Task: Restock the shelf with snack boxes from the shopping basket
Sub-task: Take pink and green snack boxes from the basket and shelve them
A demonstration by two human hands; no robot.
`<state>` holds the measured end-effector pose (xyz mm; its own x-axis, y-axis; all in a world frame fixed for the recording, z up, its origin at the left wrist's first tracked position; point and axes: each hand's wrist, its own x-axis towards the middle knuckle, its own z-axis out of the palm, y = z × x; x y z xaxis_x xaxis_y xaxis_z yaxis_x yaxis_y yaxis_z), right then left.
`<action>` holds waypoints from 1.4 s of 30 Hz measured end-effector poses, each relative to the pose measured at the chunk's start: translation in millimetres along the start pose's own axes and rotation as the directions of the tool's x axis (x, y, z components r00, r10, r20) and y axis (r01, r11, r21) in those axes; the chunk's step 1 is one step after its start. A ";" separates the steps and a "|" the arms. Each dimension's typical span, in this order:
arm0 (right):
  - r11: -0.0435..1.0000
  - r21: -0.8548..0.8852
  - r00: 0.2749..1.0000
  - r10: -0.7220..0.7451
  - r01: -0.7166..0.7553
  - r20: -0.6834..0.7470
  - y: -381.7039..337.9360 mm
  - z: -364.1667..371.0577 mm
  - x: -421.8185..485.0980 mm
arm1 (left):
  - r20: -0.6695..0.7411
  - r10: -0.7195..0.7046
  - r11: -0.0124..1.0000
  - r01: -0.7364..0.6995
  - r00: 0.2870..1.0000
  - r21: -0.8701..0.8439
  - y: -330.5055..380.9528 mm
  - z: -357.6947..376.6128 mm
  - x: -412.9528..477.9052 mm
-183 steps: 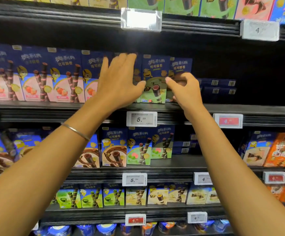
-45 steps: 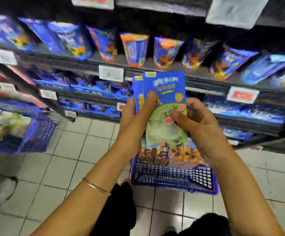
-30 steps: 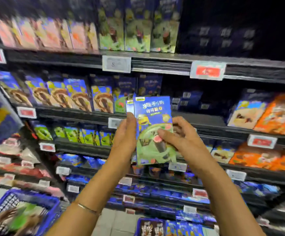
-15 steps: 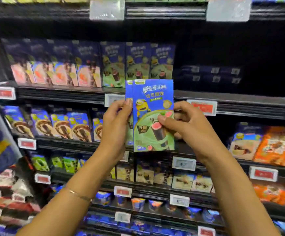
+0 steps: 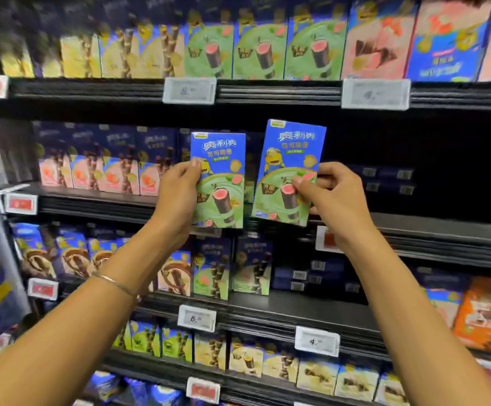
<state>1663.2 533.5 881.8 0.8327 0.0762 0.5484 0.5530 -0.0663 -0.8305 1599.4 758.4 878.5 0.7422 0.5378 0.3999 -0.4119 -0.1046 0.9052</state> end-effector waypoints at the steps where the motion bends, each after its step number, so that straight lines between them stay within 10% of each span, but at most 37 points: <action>1: 1.000 -0.025 1.000 0.003 -0.004 -0.023 1.1 1.7 3.8 | 0.004 0.000 1.000 0.000 1.000 -0.014 0.3 -1.4 5.5; 20: 0.840 -0.542 0.977 -0.093 -0.027 -0.193 22.1 37.4 42.4 | 0.044 0.041 0.996 -0.037 0.998 -0.086 -4.1 -4.7 40.3; 42: 0.793 -0.601 0.973 -0.052 -0.098 -0.227 19.8 51.6 47.6 | -0.034 0.107 0.981 -0.111 0.994 -0.162 -10.8 -8.8 48.9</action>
<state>1712.4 587.2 886.5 0.7874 -0.1480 0.5984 0.3732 -0.6582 -0.6539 1635.5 793.2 887.0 0.6757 0.5514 0.4893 -0.5717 -0.0270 0.8200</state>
